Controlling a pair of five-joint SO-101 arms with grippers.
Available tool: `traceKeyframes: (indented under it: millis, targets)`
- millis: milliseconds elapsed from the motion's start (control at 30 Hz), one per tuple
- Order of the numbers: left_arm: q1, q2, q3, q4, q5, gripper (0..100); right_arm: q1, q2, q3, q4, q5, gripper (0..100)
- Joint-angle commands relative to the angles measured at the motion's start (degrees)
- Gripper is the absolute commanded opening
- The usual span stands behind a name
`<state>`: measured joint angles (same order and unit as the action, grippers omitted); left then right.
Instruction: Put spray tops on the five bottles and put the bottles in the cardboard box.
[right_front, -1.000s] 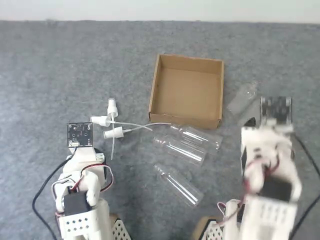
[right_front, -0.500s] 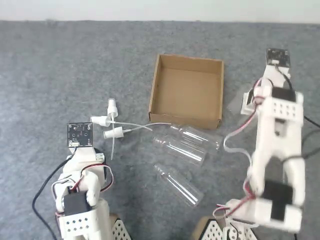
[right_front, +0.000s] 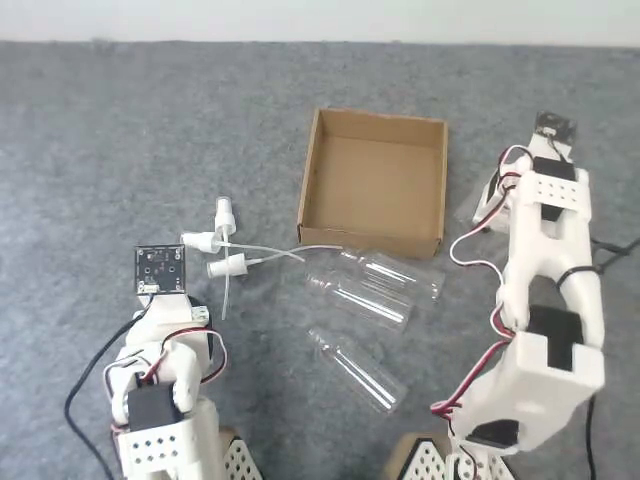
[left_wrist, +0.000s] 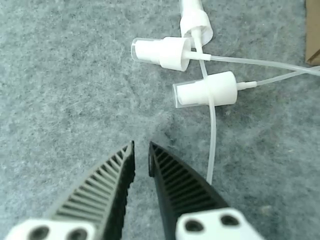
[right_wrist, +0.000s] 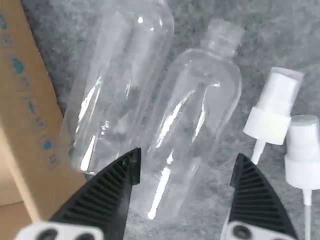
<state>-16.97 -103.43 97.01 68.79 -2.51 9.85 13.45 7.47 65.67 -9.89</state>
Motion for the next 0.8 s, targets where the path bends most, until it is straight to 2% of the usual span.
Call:
traceKeyframes:
  millis: [0,133,367,567,667,767]
  targets:
    - [-0.3,-1.2,-0.5,0.0,-0.5,4,0.5,0.5,-3.4,0.2,-0.8,24.9]
    - [-0.4,-1.2,-0.5,0.0,-0.5,4,0.3,2.2,-3.4,0.2,-0.6,23.3]
    - [-0.4,-1.2,-0.5,0.0,-0.5,4,0.8,1.9,-3.9,0.8,0.4,9.9]
    - [-0.4,-1.2,-0.5,0.0,-0.5,4,0.8,-7.0,-8.8,9.5,10.5,3.2]
    - [-0.4,-1.2,-0.5,0.0,-0.5,4,2.2,-12.8,-12.0,16.7,20.0,1.6]
    - [-0.4,-1.2,-0.5,0.0,-0.5,4,6.8,-16.9,-14.2,22.3,28.8,1.7]
